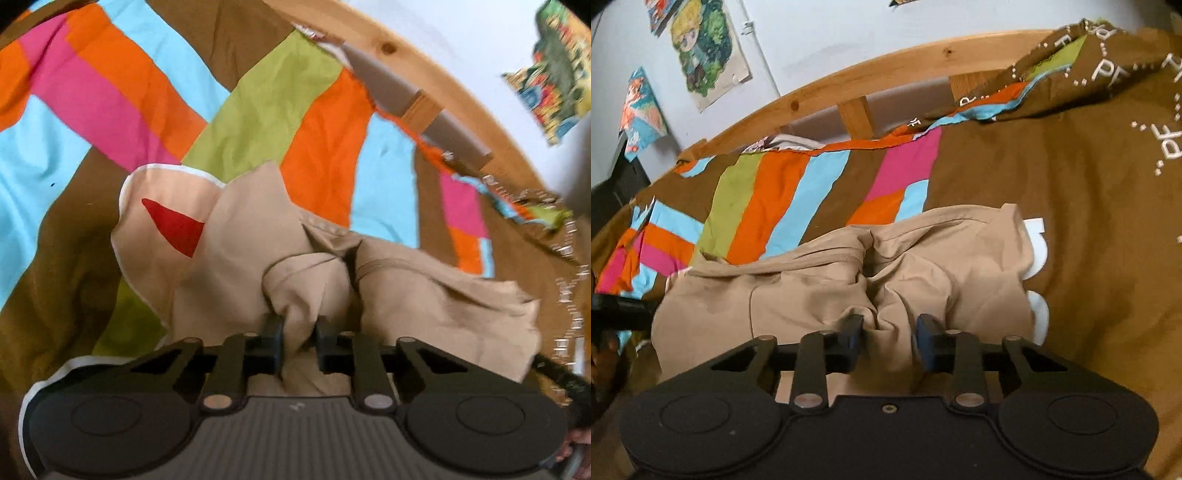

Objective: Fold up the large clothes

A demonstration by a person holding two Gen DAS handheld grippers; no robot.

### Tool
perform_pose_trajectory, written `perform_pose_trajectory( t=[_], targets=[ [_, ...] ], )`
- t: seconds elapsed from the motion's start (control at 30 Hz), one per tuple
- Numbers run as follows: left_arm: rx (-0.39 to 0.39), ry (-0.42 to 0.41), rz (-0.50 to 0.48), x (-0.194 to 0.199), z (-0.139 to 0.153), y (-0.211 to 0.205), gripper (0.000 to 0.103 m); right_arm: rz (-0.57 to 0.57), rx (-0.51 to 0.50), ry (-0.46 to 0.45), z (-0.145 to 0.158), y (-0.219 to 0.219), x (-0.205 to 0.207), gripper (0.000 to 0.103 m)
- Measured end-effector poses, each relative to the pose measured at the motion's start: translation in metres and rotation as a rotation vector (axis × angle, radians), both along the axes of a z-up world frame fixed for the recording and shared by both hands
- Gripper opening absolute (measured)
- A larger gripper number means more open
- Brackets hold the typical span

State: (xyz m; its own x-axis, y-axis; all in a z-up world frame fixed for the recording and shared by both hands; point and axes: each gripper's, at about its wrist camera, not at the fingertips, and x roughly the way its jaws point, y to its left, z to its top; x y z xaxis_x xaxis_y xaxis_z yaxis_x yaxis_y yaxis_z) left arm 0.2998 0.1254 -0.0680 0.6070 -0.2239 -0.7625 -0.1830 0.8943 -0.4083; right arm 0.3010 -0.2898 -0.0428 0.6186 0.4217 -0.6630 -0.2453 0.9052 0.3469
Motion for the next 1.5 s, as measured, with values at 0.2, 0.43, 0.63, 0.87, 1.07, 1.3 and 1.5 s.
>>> perform_pose_trajectory(
  t=[0.2, 0.43, 0.63, 0.87, 1.07, 1.3, 1.5],
  targets=[
    [0.151, -0.049, 0.009, 0.010, -0.001, -0.017, 0.012, 0.063, -0.132, -0.080, 0.002, 0.003, -0.031, 0.053],
    [0.235, -0.142, 0.021, -0.017, 0.028, -0.017, 0.016, 0.153, -0.259, -0.335, 0.043, 0.025, -0.051, 0.054],
    [0.240, -0.411, -0.059, -0.064, 0.057, -0.038, 0.038, 0.262, -0.294, -0.308, 0.022, 0.058, -0.043, 0.052],
    [0.262, -0.270, -0.274, -0.027, 0.023, -0.086, 0.036, 0.208, -0.270, -0.212, -0.002, 0.051, -0.026, 0.072],
    [0.359, -0.214, -0.295, -0.005, -0.007, -0.101, 0.030, 0.207, -0.260, -0.125, -0.037, 0.042, -0.010, 0.075],
    [0.283, -0.212, -0.270, -0.022, 0.009, -0.093, 0.052, 0.176, -0.242, -0.134, -0.007, 0.032, -0.037, 0.075],
    [0.279, -0.244, -0.256, -0.076, 0.040, -0.083, 0.078, 0.123, -0.260, -0.188, 0.044, 0.011, -0.101, 0.083]
  ],
)
